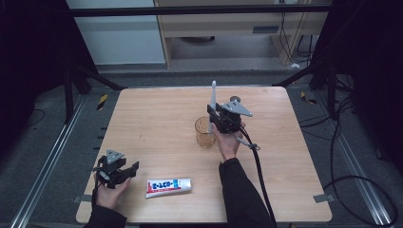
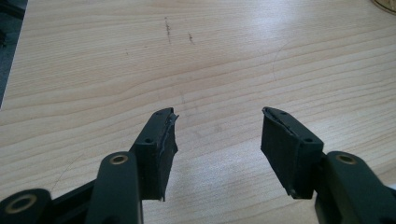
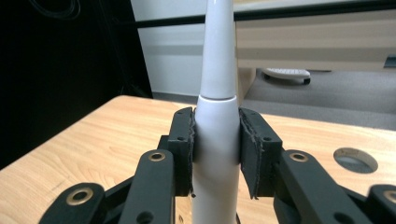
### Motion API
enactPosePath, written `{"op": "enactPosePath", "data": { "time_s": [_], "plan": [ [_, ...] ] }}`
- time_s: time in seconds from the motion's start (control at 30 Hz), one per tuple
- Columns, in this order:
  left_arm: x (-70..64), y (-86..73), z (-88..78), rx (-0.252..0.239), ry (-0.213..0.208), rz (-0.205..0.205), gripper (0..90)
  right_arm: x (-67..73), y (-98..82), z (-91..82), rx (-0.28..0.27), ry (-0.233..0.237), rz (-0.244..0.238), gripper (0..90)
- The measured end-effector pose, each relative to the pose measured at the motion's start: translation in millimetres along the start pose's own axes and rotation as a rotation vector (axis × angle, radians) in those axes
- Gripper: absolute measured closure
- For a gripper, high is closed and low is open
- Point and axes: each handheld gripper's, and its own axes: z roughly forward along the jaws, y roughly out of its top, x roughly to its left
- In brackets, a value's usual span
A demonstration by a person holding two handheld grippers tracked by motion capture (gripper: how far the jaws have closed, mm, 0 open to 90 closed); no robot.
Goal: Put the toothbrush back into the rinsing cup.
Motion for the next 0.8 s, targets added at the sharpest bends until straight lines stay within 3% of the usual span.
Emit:
{"op": "enactPosePath", "data": {
  "time_s": [0.8],
  "plan": [
    [-0.2,-0.2,-0.1,0.002,0.0,0.001,44.3,-1.4,-21.3,7.4,0.093,0.002,-0.04,67.7]
  ]
}}
